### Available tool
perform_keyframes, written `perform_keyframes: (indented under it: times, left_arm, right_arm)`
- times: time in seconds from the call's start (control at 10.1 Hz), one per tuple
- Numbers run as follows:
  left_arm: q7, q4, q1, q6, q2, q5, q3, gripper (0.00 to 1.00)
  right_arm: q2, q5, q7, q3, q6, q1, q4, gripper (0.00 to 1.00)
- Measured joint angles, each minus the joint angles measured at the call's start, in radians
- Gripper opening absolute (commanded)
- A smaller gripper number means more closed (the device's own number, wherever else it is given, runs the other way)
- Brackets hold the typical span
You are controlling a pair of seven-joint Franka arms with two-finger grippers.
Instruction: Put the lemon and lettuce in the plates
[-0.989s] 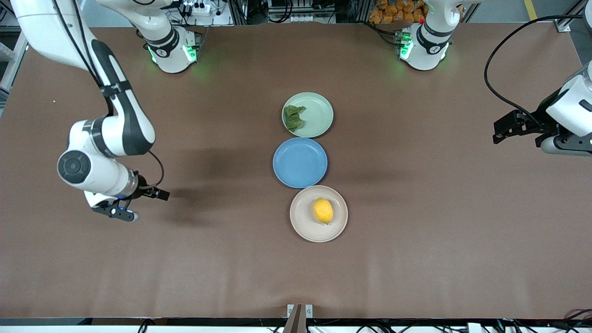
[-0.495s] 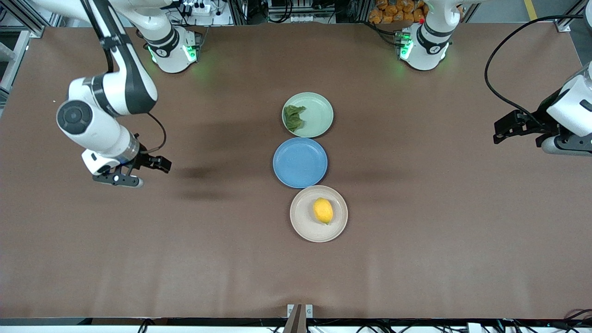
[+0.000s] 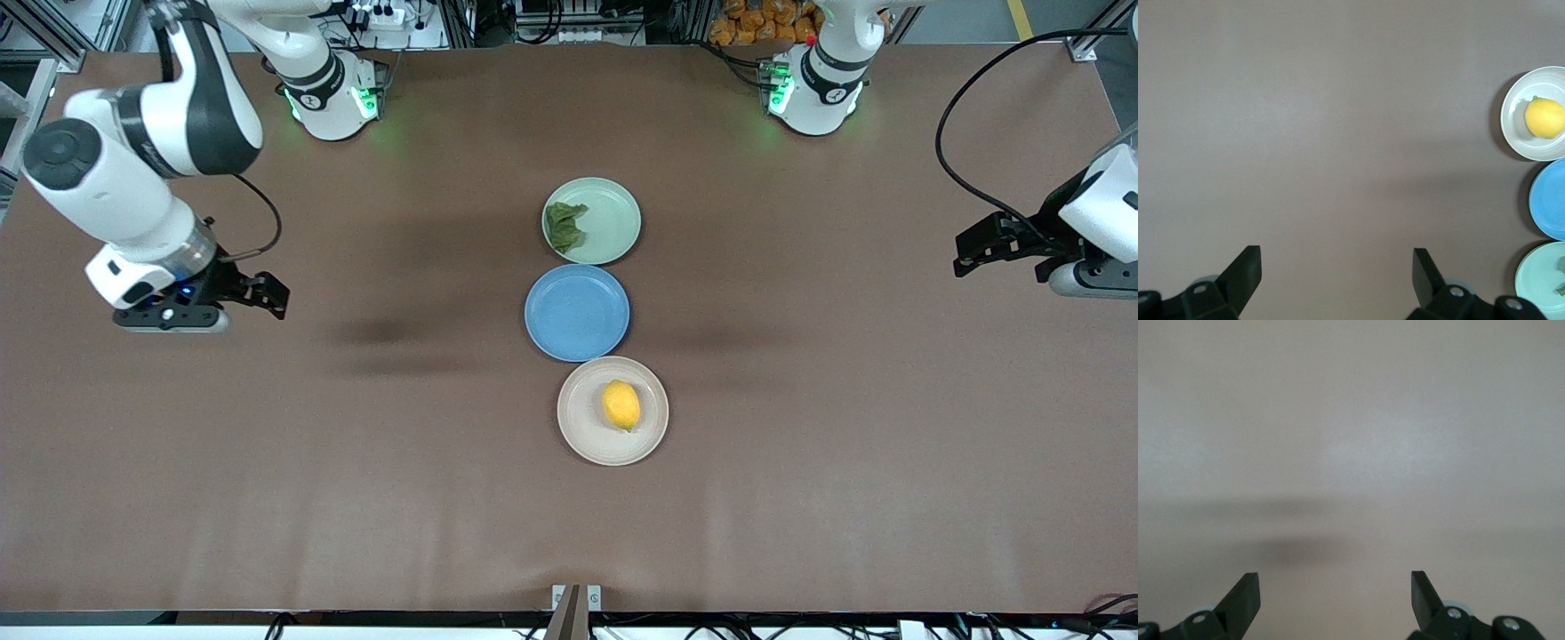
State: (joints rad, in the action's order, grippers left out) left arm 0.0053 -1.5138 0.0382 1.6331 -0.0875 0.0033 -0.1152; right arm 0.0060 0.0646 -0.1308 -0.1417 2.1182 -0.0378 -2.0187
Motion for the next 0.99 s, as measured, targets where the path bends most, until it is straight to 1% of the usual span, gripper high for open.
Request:
perform_keyframes:
  times: [0.2, 0.3, 0.49, 0.69, 0.79, 0.99]
  left_arm:
    - [0.000, 0.000, 0.000, 0.000, 0.000, 0.000, 0.000, 1.00]
    - [0.000, 0.000, 0.000, 0.000, 0.000, 0.000, 0.000, 1.00]
    - [0.000, 0.000, 0.000, 0.000, 0.000, 0.000, 0.000, 1.00]
    - [0.000, 0.000, 0.000, 0.000, 0.000, 0.000, 0.000, 1.00]
    - [0.000, 0.000, 0.000, 0.000, 0.000, 0.000, 0.000, 1.00]
    - [0.000, 0.000, 0.000, 0.000, 0.000, 0.000, 0.000, 1.00]
  right_arm:
    - [-0.009, -0.032, 0.039, 0.014, -0.107, -0.013, 0.102, 1.00]
    - [-0.011, -0.055, 0.069, 0.025, -0.185, -0.018, 0.169, 1.00]
    - [-0.019, -0.066, 0.099, 0.038, -0.363, -0.025, 0.346, 1.00]
    - [-0.026, -0.066, 0.132, 0.046, -0.467, -0.026, 0.471, 1.00]
    - [-0.026, -0.066, 0.151, 0.056, -0.495, -0.026, 0.505, 1.00]
    - [-0.026, -0.066, 0.170, 0.074, -0.541, -0.026, 0.523, 1.00]
